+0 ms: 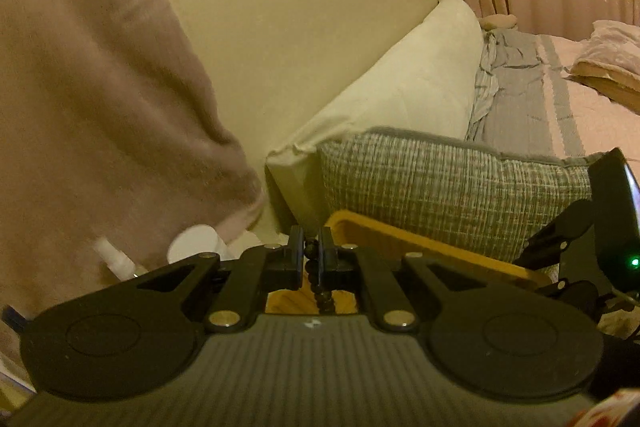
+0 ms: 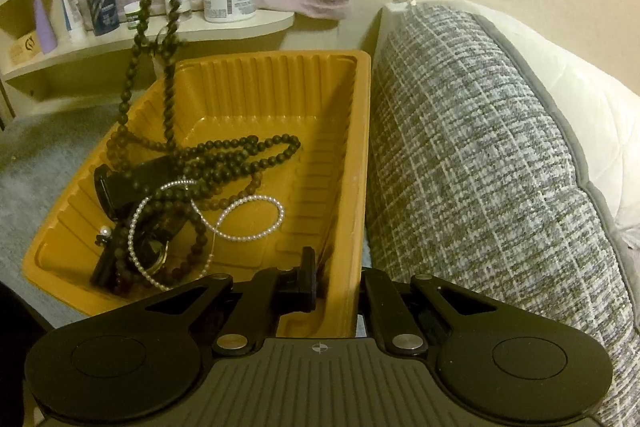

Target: Organize jewelry

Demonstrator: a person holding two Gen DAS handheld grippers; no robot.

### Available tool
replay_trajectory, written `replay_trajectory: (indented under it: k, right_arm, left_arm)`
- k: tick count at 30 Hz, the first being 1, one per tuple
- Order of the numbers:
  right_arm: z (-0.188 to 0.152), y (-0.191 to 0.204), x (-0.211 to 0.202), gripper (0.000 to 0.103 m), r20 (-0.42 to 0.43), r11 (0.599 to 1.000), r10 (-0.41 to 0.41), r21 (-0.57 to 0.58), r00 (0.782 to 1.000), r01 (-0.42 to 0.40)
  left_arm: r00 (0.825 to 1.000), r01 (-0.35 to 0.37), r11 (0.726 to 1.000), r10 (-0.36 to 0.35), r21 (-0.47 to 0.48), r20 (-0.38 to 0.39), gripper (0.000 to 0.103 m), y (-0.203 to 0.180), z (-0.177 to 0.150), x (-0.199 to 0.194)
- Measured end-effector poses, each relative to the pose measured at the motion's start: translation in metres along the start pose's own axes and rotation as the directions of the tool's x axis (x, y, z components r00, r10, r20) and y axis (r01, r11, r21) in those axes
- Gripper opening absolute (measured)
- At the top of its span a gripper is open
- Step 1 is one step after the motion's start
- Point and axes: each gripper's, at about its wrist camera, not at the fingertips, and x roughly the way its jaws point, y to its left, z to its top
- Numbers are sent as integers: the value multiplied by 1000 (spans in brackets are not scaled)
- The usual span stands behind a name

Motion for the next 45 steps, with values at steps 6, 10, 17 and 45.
replay_trajectory:
  k: [6,10,17,45]
  right_arm:
    - [0,0,0,5,0,1000,0,0,1000,0]
    - [0,0,1,5,0,1000,0,1,1000,0]
    - [0,-1,1,5,0,1000,0,-1,1000,0]
    - [0,2,-2,5,2,1000,-6,-1,1000,6]
  left_arm:
    - [1000,21,1000,-22,-23,-22,6,-5,-5,15]
    - [999,25,999,-26,-21,-35,6,-5,-9,17]
    - [998,8,1000,-9,-19,-60,17,-2,-15,14]
    - [934,-356,893,329,-275,-139,26,55,-125,-90]
